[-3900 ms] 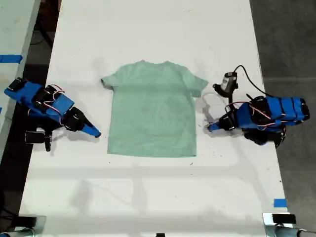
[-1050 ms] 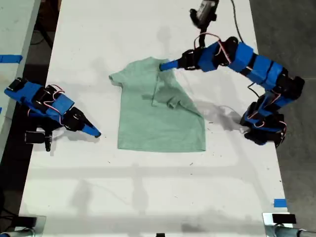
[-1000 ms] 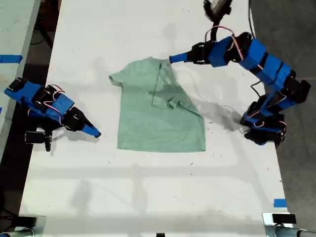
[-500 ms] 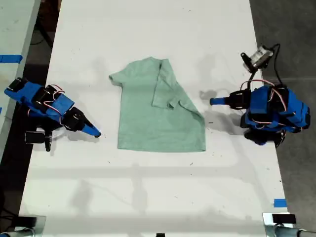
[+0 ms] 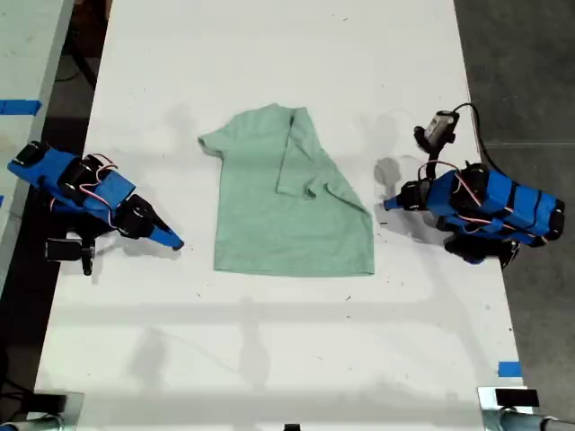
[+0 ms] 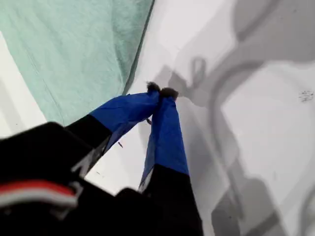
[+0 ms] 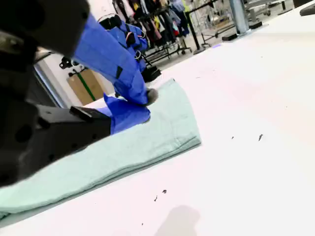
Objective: Fold t shirt
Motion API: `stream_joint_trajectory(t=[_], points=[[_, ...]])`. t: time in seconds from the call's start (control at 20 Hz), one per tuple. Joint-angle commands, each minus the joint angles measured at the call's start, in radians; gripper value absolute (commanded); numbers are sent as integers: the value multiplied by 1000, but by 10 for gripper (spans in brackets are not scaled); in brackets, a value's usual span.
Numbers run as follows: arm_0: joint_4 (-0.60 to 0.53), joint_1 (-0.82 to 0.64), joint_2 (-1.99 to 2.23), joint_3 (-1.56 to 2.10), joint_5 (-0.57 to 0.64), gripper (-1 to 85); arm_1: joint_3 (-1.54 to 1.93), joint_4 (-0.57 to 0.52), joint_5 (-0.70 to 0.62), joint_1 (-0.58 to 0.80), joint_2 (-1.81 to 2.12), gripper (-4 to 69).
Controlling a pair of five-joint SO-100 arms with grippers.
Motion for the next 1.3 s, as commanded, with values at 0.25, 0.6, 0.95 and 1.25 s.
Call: stream_joint_trajectory(t=[0.25, 0.6, 0.95, 1.25], points=[[0, 2, 0, 38, 5, -1, 46, -9, 17, -44, 6, 1], [0, 2, 0, 38, 5, -1, 48, -11, 25, -38, 6, 1], [0, 0, 0, 38, 5, -1, 51, -15, 21, -40, 6, 12], [0, 0, 0, 38, 5, -1, 52, -18, 21, -40, 6, 15]])
